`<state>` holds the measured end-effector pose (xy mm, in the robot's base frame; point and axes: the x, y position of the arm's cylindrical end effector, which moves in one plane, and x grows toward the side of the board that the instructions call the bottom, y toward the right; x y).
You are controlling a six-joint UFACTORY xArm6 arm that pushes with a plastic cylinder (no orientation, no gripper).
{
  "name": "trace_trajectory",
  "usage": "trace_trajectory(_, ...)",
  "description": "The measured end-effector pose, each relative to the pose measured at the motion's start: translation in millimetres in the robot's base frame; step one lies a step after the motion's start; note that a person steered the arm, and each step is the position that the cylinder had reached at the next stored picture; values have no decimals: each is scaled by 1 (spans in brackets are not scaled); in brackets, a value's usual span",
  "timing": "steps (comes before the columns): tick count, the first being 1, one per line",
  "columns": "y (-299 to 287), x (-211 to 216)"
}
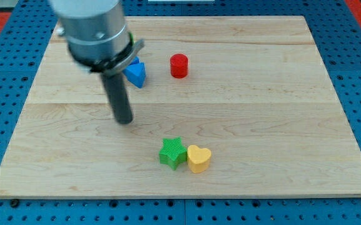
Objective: Move red circle into green star
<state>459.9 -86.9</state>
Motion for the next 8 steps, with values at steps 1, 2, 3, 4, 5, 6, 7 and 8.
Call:
trace_trajectory(1,58,-70)
trace_trajectory(2,54,-103)
trace_trajectory(3,16,-109)
trace_trajectory(4,44,-161)
trace_trajectory(5,88,-182)
trace_trajectory(6,94,-155)
trace_trajectory(7,64,-125)
trace_trajectory(8,62,-95)
